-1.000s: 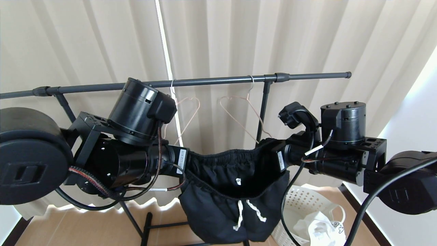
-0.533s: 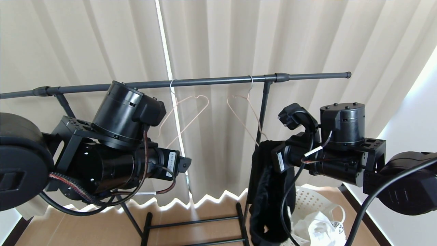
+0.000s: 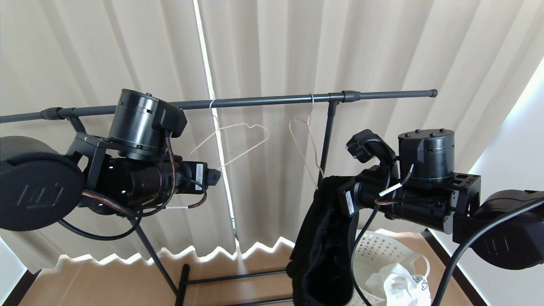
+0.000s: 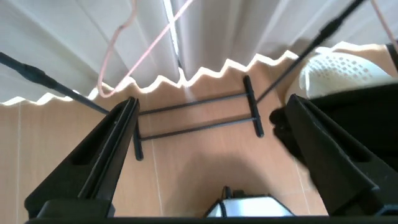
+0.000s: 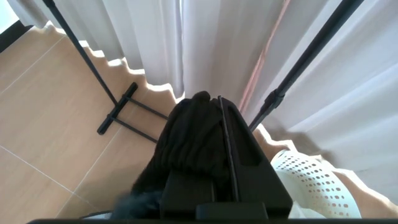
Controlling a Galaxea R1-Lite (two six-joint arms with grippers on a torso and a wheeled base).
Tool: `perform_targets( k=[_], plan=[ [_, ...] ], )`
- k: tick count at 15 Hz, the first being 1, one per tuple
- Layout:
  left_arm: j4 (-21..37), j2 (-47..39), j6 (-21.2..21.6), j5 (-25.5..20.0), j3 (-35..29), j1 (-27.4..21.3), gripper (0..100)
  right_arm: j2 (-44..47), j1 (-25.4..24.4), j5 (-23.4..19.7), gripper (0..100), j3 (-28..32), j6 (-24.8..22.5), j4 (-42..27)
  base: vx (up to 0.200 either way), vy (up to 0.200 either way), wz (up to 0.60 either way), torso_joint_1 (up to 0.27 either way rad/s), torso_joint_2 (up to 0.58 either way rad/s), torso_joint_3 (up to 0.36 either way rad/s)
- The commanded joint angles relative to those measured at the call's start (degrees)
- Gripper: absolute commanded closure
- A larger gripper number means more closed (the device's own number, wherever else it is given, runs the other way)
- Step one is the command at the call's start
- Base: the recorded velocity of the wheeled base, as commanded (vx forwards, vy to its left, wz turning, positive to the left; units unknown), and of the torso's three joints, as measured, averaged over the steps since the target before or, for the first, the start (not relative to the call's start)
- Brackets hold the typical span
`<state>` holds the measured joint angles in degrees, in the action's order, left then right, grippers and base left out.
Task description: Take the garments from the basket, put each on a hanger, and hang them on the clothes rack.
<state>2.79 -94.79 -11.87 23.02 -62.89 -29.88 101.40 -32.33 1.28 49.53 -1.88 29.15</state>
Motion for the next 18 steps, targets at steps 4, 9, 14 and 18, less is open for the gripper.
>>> perform_targets(
  k=[4,9,14,18],
  plan=[
    [-7.36,-6.98,3.17,0.1,-2.15,5.97,0,-1.38,-3.18,0.74,100,-1.81,-0.14,0.03,0.0,0.0,0.0,0.0,0.0,0.0],
    [-9.74,-12.61,5.72,-0.43,-6.54,9.05,0,-1.38,-5.99,2.68,100,-2.51,-0.14,0.12,0.0,0.0,0.0,0.0,0.0,0.0],
    [-10.88,-19.2,6.69,-0.96,-12.52,10.81,0,-1.38,-5.99,2.68,100,-2.42,-0.14,0.12,0.0,0.0,0.0,0.0,0.0,0.0],
    [-10.61,-23.51,9.68,-8.69,-17.18,13.27,0,-1.65,-5.9,2.68,100,-2.25,-0.14,0.12,0.0,0.0,0.0,0.0,0.0,0.0]
  ],
)
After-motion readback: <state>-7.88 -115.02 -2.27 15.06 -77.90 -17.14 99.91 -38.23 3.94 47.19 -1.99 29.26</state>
